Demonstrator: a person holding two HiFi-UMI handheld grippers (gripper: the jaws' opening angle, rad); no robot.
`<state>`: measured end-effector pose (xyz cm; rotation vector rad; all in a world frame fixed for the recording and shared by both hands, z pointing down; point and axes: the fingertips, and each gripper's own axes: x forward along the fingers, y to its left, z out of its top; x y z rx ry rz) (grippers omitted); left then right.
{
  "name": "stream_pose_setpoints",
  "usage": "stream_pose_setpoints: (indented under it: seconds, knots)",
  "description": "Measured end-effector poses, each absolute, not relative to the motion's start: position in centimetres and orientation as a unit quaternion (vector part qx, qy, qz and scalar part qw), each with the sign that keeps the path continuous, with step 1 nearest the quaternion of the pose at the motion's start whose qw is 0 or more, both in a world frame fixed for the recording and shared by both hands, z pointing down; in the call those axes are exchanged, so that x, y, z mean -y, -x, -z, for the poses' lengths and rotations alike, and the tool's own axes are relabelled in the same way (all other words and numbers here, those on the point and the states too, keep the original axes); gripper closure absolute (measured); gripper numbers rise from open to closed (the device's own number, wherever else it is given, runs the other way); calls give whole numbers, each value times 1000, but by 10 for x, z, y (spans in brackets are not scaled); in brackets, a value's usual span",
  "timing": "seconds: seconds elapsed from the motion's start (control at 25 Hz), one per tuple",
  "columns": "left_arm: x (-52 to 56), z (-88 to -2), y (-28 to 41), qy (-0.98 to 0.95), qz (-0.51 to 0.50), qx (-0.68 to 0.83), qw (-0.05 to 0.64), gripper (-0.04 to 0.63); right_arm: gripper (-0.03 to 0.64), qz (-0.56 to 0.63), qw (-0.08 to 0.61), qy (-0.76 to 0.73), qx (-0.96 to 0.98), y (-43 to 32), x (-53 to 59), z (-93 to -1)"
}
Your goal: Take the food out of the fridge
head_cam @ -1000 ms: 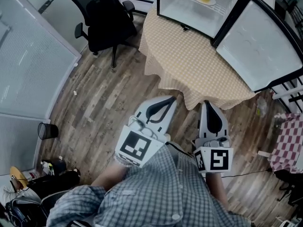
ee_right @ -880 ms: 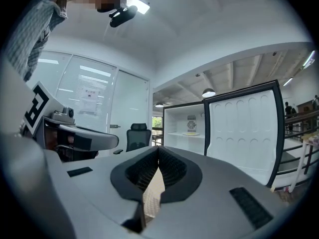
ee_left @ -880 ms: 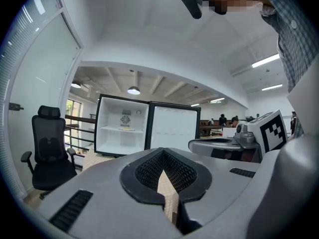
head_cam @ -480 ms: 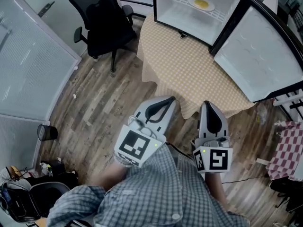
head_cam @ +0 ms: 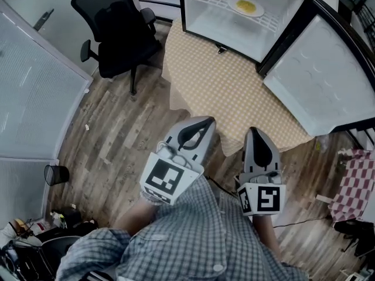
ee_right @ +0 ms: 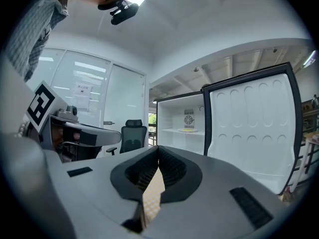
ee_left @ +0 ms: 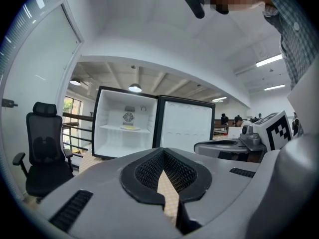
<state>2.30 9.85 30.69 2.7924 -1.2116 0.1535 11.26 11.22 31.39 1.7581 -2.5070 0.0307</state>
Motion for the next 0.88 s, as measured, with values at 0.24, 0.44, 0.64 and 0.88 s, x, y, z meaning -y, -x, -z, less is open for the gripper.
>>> stream_pose_setpoints:
  seconds: [0.24, 0.44, 0.64, 0.88]
  knots:
    - [-35, -301, -17, -922, -57, 380, 56, 589, 607, -3, 53, -582, 811, -108, -50, -306]
    - [15, -291, -18, -929, -60, 362, 51, 589, 607, -6, 58, -597, 800, -109, -3, -298]
    - [63, -288, -18, -933, -62, 350, 56, 589, 607, -14, 60, -612, 788, -111, 38, -297]
    - [117, -291, -19, -937, -65, 336, 63, 589, 607, -19, 61, -629, 775, -113, 87, -298]
